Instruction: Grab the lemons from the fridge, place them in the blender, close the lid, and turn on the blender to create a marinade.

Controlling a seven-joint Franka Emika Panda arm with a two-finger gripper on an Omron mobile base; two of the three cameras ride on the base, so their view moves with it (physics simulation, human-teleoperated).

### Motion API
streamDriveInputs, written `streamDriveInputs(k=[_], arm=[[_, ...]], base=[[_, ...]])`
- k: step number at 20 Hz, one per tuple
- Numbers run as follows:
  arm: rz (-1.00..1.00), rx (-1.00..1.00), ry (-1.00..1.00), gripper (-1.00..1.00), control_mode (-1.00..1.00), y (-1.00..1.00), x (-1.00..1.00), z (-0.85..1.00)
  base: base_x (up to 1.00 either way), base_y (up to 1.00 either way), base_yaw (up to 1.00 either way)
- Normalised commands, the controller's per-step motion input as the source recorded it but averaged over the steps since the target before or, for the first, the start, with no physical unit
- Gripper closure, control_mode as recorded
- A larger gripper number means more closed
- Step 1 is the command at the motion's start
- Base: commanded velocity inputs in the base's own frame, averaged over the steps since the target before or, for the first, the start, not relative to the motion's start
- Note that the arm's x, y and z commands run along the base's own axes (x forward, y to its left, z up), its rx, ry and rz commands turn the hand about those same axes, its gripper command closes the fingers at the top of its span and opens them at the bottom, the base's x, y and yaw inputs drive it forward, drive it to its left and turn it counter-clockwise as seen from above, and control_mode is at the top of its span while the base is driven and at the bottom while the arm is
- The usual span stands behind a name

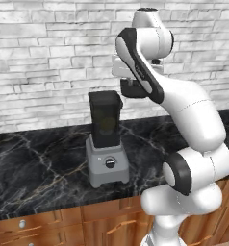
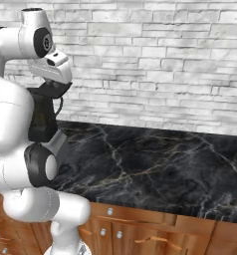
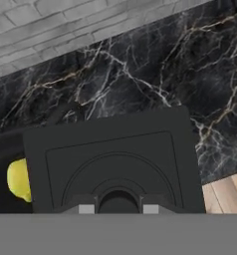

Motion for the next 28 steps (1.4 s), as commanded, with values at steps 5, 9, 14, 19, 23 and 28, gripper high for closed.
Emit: streamDriveInputs(k=[5,9,14,19,23,28], arm=[[0.0,0.0,0.0,1.0,-1.0,0.92,0.06,0.16],[0.0,0.0,0.0,1.0,-1.0,0.57,0.04,0.04],[0.07,-0.01,0.06,1.0,-1.0,0.07,0.08,-0.09],[0.15,-0.07,0.01,1.0,-1.0,0.21,0.01,-0.08],[0.12,-0.04,0.05,1.0,-1.0,0.17,0.0,-0.13],[0.02,0.0,0.05,1.0,-1.0,0.0,0.0,-0.3]], base=[[0.0,0.0,0.0],[0.0,0.0,0.0],[0.0,0.0,0.0],[0.0,0.0,0.0],[0.0,0.0,0.0],[0.0,0.0,0.0]])
